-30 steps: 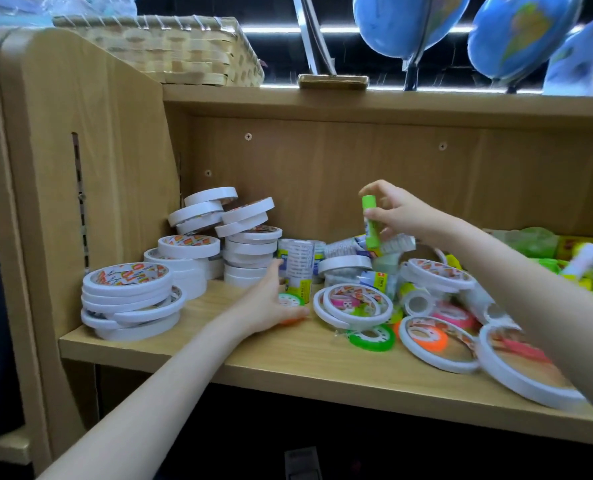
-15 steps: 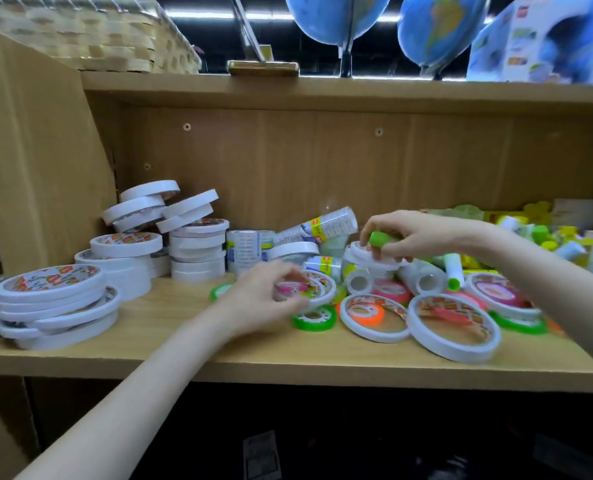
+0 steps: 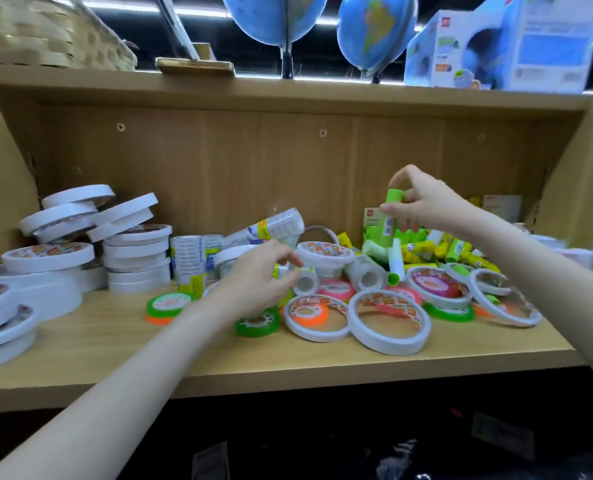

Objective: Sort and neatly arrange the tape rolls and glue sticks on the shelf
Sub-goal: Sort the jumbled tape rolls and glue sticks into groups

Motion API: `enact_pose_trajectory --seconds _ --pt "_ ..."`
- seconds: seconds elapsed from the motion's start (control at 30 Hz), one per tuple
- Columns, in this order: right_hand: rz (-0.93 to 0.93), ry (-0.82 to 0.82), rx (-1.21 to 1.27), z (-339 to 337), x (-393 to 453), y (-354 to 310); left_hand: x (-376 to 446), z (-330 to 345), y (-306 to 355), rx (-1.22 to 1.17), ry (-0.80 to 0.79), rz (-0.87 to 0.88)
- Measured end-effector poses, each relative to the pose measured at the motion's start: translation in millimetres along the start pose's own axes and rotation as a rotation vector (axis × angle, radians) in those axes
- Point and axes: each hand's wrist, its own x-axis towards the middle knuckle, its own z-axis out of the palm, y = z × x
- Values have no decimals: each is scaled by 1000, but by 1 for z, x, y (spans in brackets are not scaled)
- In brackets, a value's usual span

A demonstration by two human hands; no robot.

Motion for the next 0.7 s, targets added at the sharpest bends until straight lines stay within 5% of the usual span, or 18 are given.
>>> enact_pose_trajectory --seconds 0.2,0.33,0.53,0.7 --pt "263 91 -178 -4 4 56 21 26 22 13 -36 69" --pt "387 99 -48 -8 4 79 22 35 26 1 -69 59" --pt "240 74 123 -43 -15 72 20 41 21 -23 -32 93" --pt "244 -79 -262 -80 -56 59 27 53 41 -104 7 149"
